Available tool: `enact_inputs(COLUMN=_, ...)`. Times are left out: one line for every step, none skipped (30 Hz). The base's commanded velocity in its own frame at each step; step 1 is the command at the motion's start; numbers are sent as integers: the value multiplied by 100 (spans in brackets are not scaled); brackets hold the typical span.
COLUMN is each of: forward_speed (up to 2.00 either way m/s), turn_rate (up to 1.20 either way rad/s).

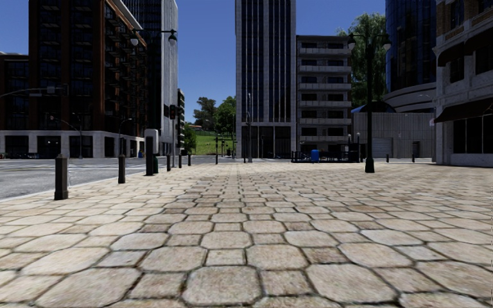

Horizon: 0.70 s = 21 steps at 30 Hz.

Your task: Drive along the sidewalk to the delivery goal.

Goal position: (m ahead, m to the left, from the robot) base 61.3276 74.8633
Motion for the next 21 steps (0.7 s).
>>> enact_inputs(forward_speed=200, turn_rate=0)
enact_inputs(forward_speed=200, turn_rate=0)
enact_inputs(forward_speed=200, turn_rate=0)
enact_inputs(forward_speed=200, turn_rate=0)
enact_inputs(forward_speed=200, turn_rate=0)
enact_inputs(forward_speed=200, turn_rate=0)
enact_inputs(forward_speed=200, turn_rate=0)
enact_inputs(forward_speed=200, turn_rate=0)
enact_inputs(forward_speed=200, turn_rate=0)
enact_inputs(forward_speed=200, turn_rate=0)
enact_inputs(forward_speed=200, turn_rate=0)
enact_inputs(forward_speed=200, turn_rate=0)
enact_inputs(forward_speed=200, turn_rate=0)
enact_inputs(forward_speed=200, turn_rate=0)
enact_inputs(forward_speed=200, turn_rate=0)
enact_inputs(forward_speed=200, turn_rate=0)
enact_inputs(forward_speed=200, turn_rate=0)
enact_inputs(forward_speed=200, turn_rate=0)
enact_inputs(forward_speed=200, turn_rate=0)
enact_inputs(forward_speed=200, turn_rate=0)
enact_inputs(forward_speed=200, turn_rate=0)
